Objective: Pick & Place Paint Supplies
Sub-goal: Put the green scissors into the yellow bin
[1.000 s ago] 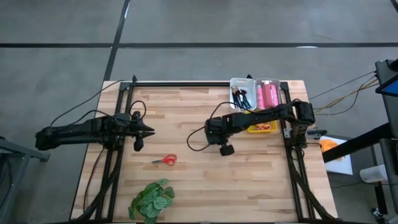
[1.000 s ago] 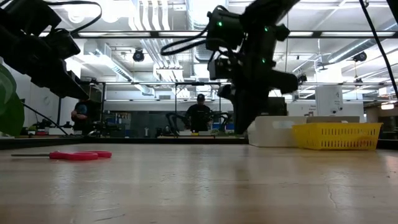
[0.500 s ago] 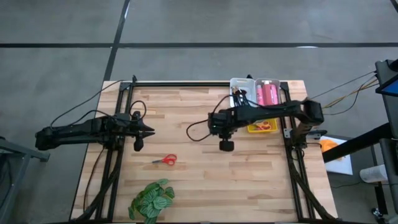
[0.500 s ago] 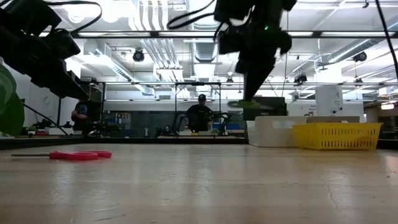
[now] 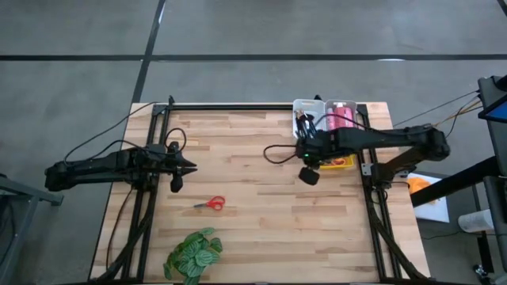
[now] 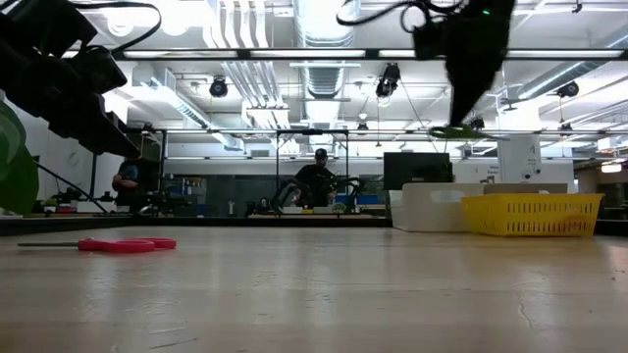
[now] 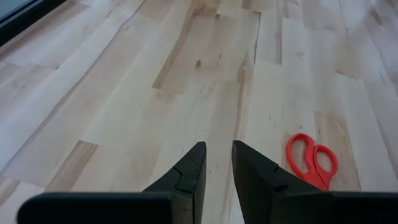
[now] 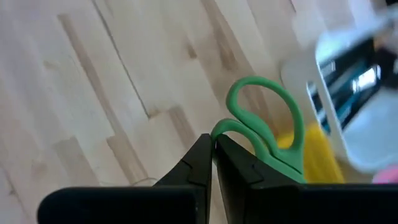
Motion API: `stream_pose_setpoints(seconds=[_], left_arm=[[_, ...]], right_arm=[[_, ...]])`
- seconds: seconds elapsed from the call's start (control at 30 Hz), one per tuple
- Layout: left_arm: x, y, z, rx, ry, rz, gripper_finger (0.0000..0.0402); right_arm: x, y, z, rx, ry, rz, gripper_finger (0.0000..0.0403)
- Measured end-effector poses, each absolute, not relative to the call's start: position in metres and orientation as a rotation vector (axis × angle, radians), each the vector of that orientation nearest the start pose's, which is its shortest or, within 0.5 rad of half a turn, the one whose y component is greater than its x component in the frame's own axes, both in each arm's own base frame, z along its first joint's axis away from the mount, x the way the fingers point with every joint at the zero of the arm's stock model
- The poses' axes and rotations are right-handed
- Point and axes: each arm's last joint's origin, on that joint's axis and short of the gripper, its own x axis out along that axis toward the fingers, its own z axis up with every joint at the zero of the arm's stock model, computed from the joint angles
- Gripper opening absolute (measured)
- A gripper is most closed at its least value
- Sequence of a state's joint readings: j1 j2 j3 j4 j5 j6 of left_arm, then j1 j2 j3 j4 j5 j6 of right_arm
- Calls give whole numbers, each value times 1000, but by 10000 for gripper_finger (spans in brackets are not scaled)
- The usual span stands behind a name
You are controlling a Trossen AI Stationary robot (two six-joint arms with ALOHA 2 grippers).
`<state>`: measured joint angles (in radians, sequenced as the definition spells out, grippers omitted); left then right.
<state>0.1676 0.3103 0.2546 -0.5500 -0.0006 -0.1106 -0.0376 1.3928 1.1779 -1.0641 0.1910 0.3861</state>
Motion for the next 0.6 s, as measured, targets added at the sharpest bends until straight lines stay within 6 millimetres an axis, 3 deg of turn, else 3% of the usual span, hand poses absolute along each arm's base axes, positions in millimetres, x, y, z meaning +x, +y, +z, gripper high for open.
stream_pose_setpoints(seconds=[0.3,0.6], left_arm=[[95,16,175,-159,596,196,80],[95,16,175,-159,596,197,81]], right_arm=[[199,-16,242,334,1216,-679,14],[187,-16,212,335,1225,-719,14]])
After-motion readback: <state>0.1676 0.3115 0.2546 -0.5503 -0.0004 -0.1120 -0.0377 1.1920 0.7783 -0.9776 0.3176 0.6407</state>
